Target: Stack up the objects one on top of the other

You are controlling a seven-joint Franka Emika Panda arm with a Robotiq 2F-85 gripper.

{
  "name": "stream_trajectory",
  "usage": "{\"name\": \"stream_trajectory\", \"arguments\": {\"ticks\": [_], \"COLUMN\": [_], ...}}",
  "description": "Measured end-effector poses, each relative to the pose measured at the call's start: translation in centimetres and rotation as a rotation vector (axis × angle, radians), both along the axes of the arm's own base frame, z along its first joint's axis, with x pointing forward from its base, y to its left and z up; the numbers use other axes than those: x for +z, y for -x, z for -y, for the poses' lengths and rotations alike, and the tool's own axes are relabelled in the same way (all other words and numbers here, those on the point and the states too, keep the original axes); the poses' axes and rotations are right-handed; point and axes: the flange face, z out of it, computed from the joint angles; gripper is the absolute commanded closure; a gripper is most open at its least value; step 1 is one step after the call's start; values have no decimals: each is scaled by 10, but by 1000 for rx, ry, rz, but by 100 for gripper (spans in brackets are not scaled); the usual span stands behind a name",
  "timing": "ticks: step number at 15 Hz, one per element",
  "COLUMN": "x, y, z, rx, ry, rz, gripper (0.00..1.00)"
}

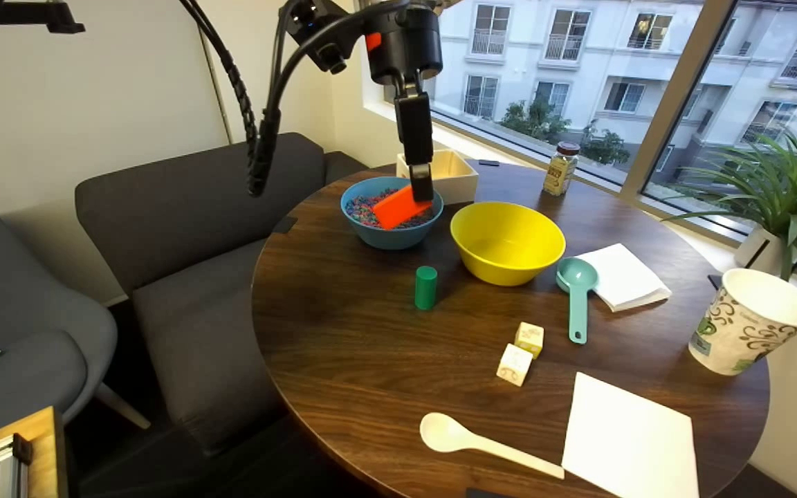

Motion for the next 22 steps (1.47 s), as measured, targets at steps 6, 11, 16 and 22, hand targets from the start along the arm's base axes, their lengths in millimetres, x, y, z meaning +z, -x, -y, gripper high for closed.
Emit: {"name": "stream_trajectory", "arguments": {"ticks": [6,11,16,22], "x": [3,4,-1,-11], "y": [-1,-3,-9,-15], "z": [4,12,-8,-42], "rx": [-6,-41,-94,-147], "ry": [-1,125,304,416], "rz": [5,54,245,525], "gripper": [92,92,92,67]}}
